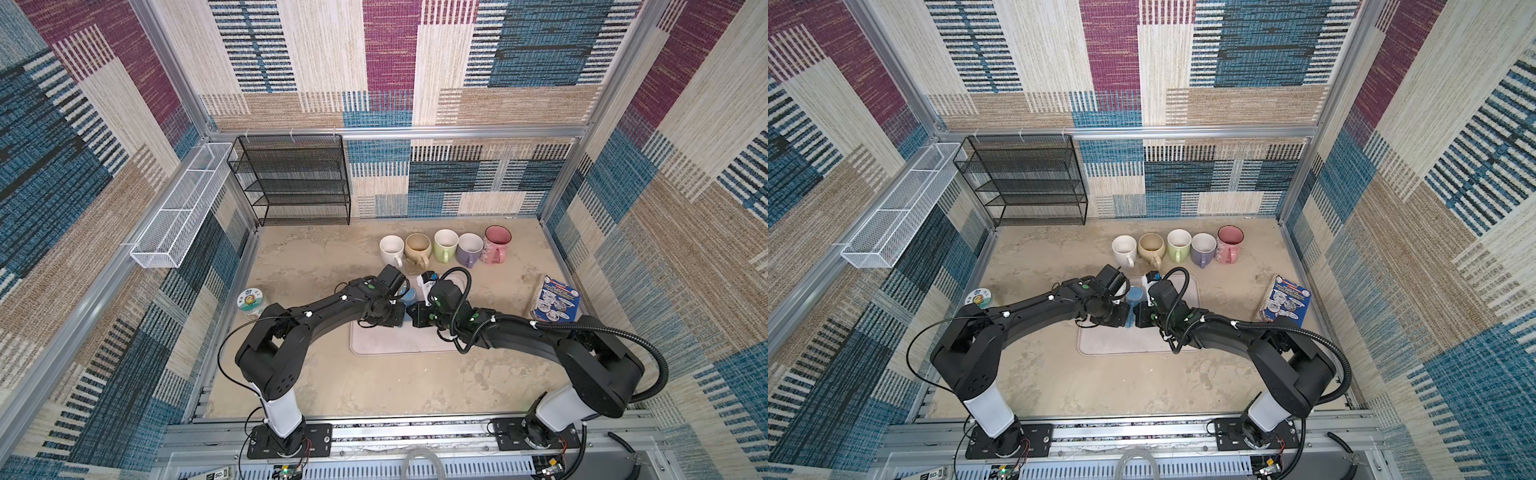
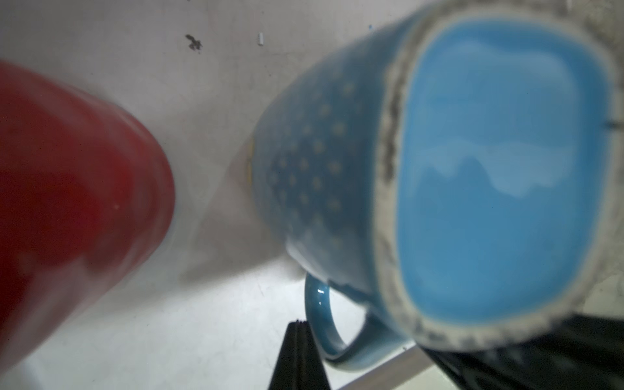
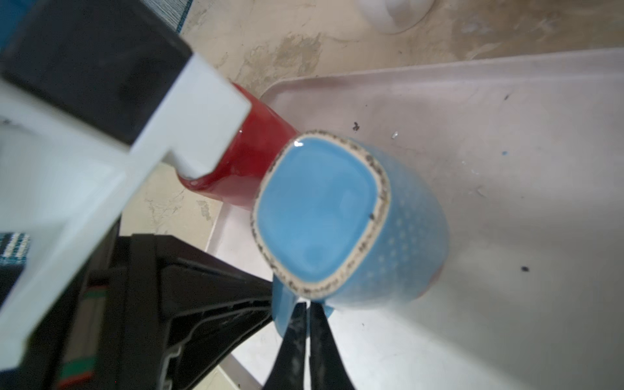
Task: Turn the mug right side up
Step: Rotate the mug on the tray, then pick up the mug from the tray.
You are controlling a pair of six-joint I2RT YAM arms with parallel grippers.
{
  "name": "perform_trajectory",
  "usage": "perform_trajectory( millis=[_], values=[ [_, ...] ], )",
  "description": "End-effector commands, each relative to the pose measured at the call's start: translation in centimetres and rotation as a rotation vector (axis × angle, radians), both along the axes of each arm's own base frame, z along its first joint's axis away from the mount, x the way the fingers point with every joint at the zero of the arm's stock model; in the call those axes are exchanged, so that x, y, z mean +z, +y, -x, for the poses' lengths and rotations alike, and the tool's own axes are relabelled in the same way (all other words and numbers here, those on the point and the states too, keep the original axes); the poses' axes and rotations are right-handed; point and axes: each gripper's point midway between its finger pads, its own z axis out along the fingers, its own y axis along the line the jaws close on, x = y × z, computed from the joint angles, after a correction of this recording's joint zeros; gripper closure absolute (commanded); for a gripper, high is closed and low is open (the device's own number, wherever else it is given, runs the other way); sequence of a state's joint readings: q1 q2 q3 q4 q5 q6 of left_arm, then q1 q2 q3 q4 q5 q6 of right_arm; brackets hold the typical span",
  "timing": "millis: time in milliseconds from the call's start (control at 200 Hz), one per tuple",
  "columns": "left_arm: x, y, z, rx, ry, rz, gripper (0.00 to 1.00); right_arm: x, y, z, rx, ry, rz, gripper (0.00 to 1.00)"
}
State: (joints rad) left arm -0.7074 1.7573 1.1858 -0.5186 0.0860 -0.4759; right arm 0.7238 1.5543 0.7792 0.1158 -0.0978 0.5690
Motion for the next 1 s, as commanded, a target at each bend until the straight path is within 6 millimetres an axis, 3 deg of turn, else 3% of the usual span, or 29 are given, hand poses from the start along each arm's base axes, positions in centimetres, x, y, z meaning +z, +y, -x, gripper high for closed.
perform_trajectory(
  millis=[0, 386, 626, 846, 997],
  values=[
    [0.8, -1.4, -1.0, 0.037, -0.037, 0.081, 0.99, 0.4, -1.3, -0.6, -0.033, -0.038, 0.065, 0.86],
    [2.5, -2.6, -0.5, 0.04, -0.088, 0.141, 0.99, 1.7, -3.6, -0.6, -0.053, -0.057, 0.167, 0.62],
    [5.9, 0.5, 1.1, 0.084, -0.184, 0.158, 0.96, 2.8, -2.6, -0.7, -0.017, -0.056, 0.174, 0.52],
    [7.4, 4.3, 2.8, 0.142, -0.275, 0.14, 0.87, 2.6, -0.8, -0.2, -0.005, -0.038, 0.196, 0.51],
    [7.4, 6.2, 3.8, 0.165, -0.308, 0.13, 0.81, 1.7, 0.3, 0.3, -0.014, -0.009, 0.219, 0.52]
  ],
)
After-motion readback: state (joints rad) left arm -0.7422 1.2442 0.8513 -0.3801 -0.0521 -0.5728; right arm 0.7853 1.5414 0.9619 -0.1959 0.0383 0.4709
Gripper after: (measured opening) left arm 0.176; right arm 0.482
